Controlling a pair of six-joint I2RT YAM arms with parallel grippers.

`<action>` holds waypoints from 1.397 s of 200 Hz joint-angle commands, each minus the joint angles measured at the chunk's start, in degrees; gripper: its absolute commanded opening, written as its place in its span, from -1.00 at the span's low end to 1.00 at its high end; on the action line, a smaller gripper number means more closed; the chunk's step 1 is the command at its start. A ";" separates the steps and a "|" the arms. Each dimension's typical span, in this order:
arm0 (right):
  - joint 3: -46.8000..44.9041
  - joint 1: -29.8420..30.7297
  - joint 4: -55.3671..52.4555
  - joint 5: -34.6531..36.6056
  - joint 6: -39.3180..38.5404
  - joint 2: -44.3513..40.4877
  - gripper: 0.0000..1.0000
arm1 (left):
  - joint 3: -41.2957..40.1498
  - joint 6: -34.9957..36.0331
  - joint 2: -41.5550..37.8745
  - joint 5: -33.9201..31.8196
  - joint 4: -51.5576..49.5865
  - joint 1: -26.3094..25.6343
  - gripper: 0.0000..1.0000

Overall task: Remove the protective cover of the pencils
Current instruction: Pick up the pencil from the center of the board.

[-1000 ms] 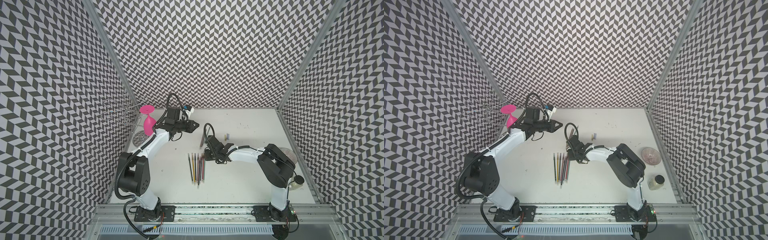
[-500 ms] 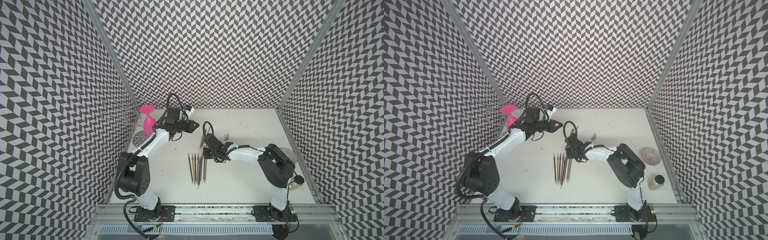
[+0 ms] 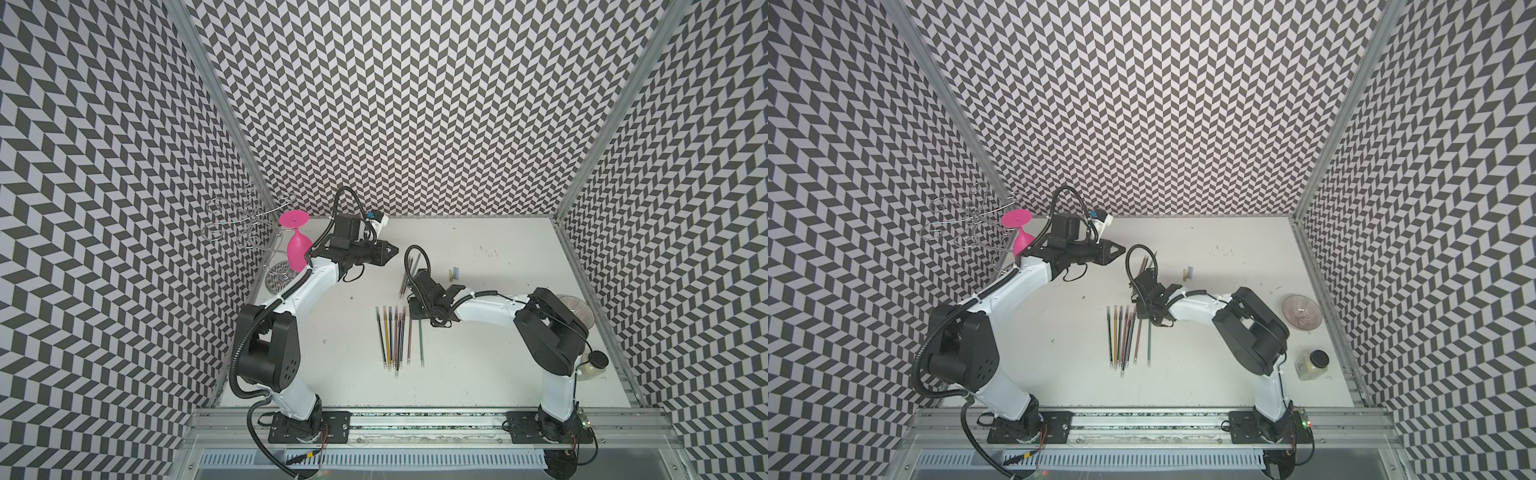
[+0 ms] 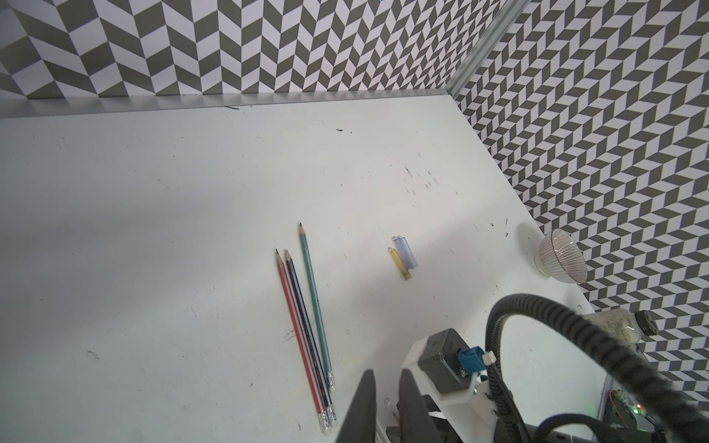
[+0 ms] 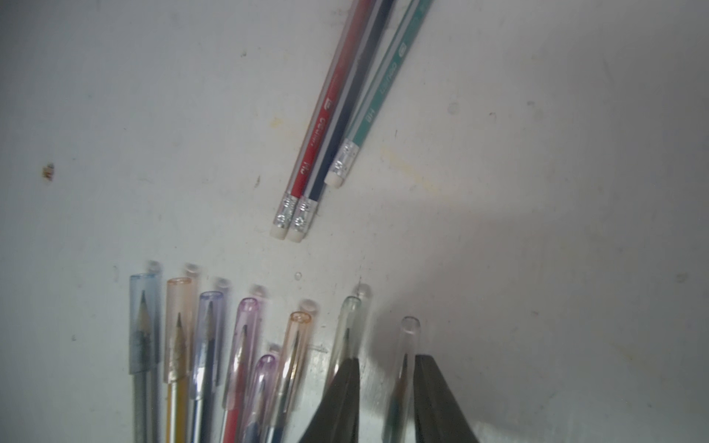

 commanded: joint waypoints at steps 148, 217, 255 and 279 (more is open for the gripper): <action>-1.22 0.70 -3.14 7.33 2.99 1.94 -0.76 | 0.03 0.07 0.62 1.18 1.15 0.28 -0.70; -3.18 -3.42 -2.98 9.22 1.88 -9.65 -1.00 | -0.23 0.77 0.29 0.74 1.26 -3.17 -0.64; -12.99 -11.46 10.17 -1.63 -1.55 -23.77 -1.00 | -1.58 1.87 -1.49 1.53 3.06 -10.65 -0.51; -22.11 -16.56 22.30 -10.51 -0.57 -33.52 -1.00 | -1.29 3.28 -1.30 1.98 2.48 -14.94 -0.46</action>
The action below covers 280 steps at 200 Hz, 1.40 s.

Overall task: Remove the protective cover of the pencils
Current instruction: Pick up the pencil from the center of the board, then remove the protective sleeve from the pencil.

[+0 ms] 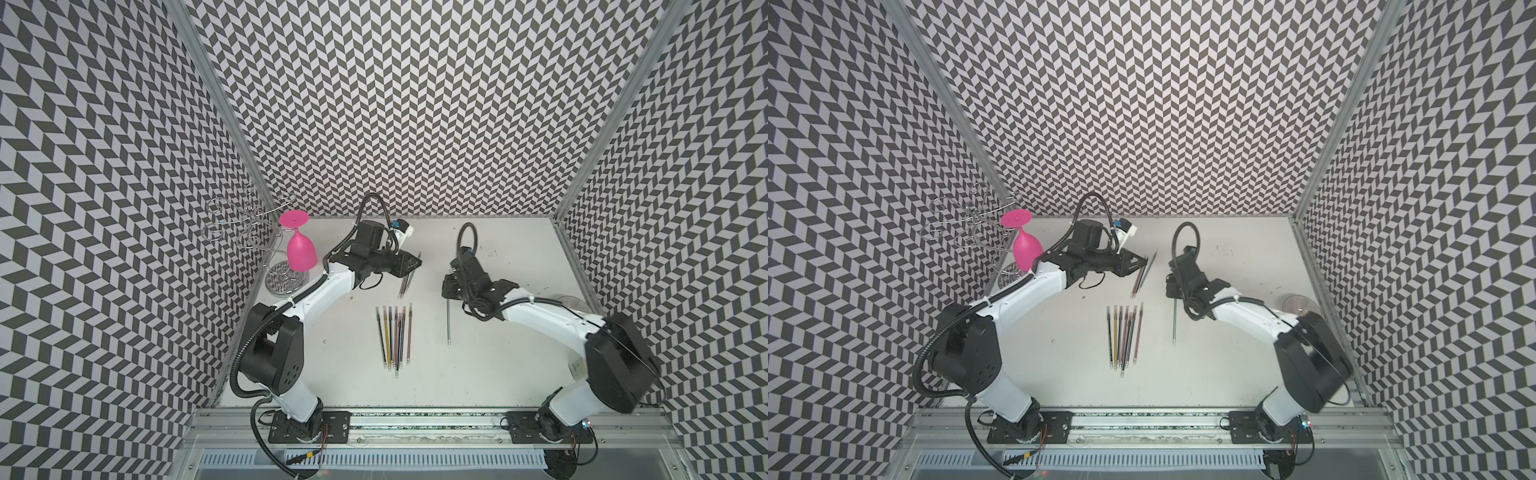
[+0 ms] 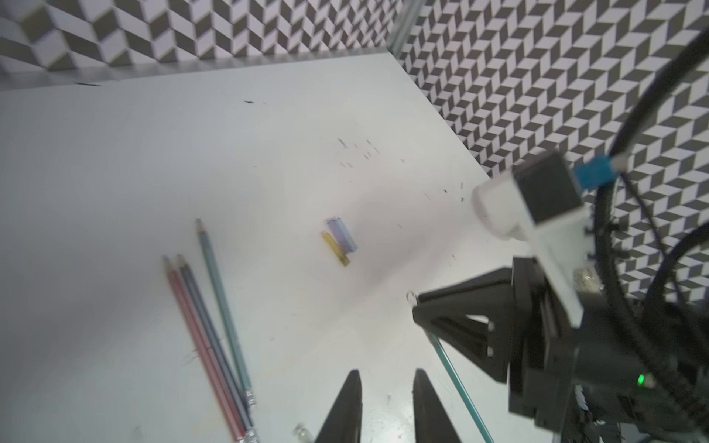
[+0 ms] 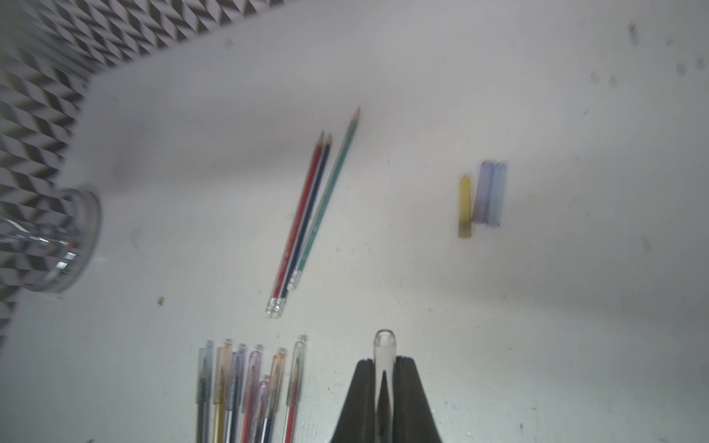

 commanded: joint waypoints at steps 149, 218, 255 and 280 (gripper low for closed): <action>-25.45 -7.27 49.36 -9.63 12.93 -27.87 -1.00 | 1.91 5.38 4.09 -0.25 -1.66 -16.36 -0.42; -21.46 -8.99 30.04 -0.61 15.27 -27.73 -0.12 | 4.03 6.36 2.97 -8.98 -7.31 -12.83 -1.00; -16.86 -15.11 17.96 -10.12 5.78 -24.62 0.06 | 5.96 13.10 -0.29 -25.00 -13.40 -12.60 -1.00; -17.62 -17.58 15.37 -19.62 0.28 -21.70 0.05 | 8.63 25.68 2.61 -20.71 -20.91 -15.01 -1.00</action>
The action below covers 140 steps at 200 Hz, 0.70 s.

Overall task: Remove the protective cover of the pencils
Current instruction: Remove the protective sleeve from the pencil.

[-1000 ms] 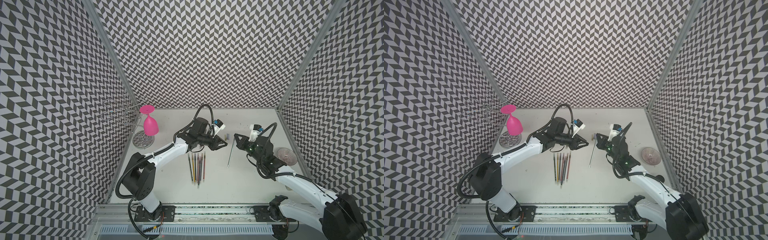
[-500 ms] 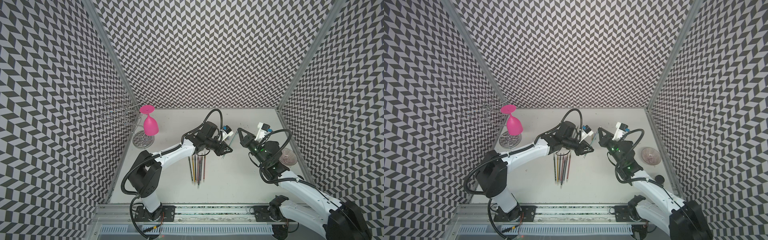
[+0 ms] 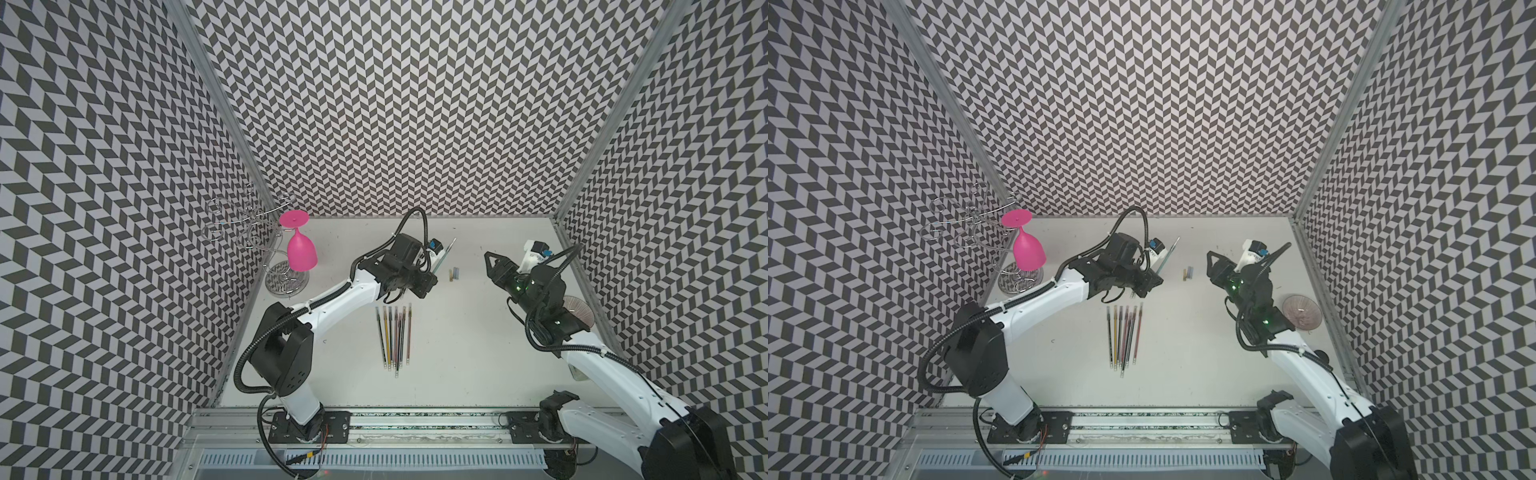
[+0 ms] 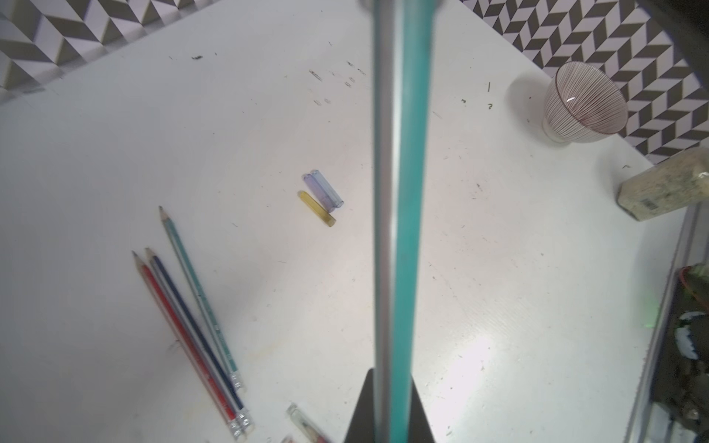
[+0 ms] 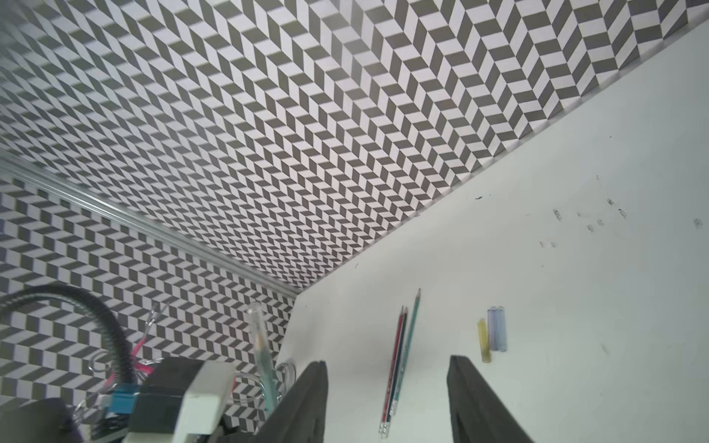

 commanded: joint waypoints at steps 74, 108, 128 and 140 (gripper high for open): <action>-11.73 -2.44 -2.74 -26.16 -9.61 5.03 0.01 | 0.79 34.72 2.80 -5.98 -18.12 -11.76 -1.00; -12.20 -2.61 -5.95 -24.18 -9.73 5.42 0.00 | -2.82 35.57 3.26 -8.24 -14.75 -10.38 -1.00; -11.60 -3.01 -8.09 -23.14 -10.71 2.87 -0.02 | -2.44 35.08 5.16 -7.47 -15.97 -9.26 -1.00; -11.76 -3.38 -8.95 -21.76 -10.56 0.07 -0.02 | -2.44 34.14 5.53 -8.13 -15.89 -9.10 -1.00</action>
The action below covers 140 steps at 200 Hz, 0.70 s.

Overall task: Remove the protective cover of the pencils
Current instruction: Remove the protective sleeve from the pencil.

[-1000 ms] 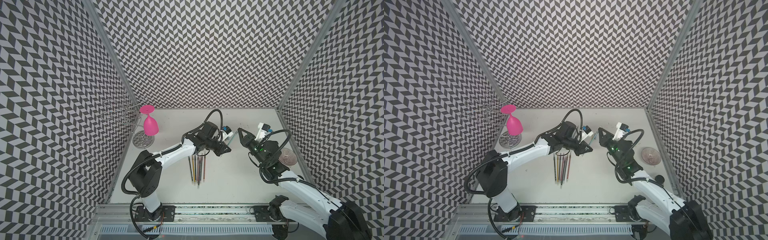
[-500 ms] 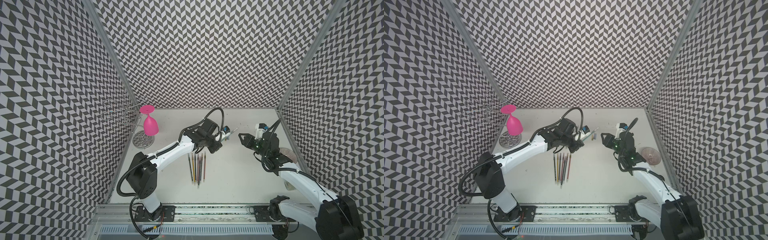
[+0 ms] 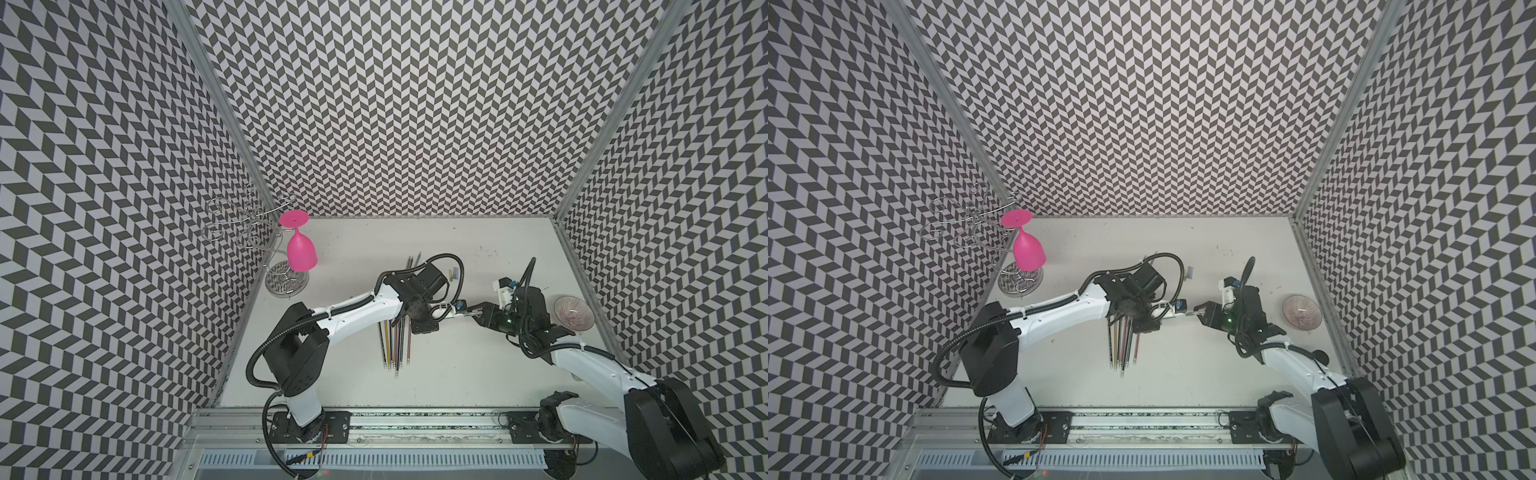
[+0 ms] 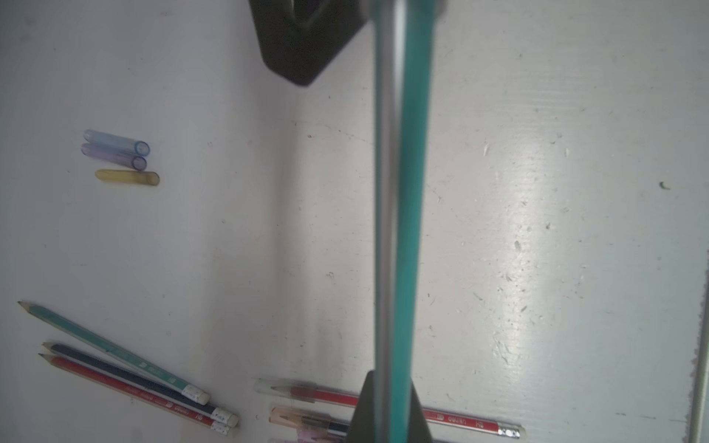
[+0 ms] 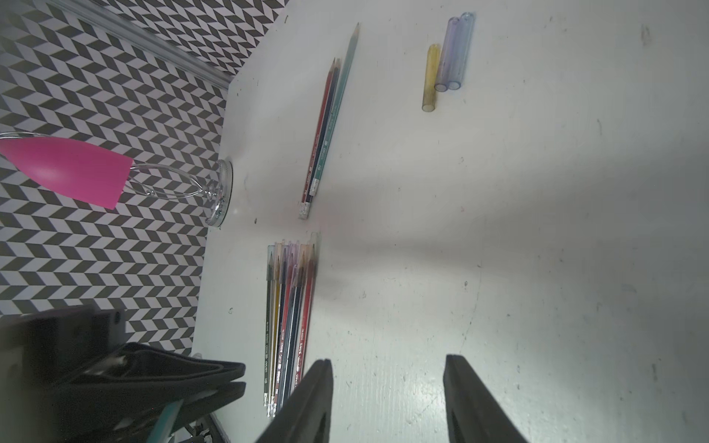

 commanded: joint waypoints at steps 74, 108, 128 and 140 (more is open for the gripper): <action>-5.98 -1.35 17.13 -16.33 5.24 -13.41 -0.07 | -1.81 -0.58 -0.01 -0.07 -0.10 2.55 -1.00; -5.95 -1.29 17.13 -20.91 4.03 -8.66 -0.13 | -1.80 -0.41 -0.16 0.55 -0.06 2.96 -1.00; -7.42 -1.23 19.33 -21.42 4.80 -7.96 -0.17 | -1.89 -0.40 -0.29 0.78 -0.02 2.99 -1.00; -8.28 -1.29 21.30 -21.79 5.71 -7.41 -0.18 | -1.92 -0.40 -0.18 0.86 -0.02 2.93 -1.00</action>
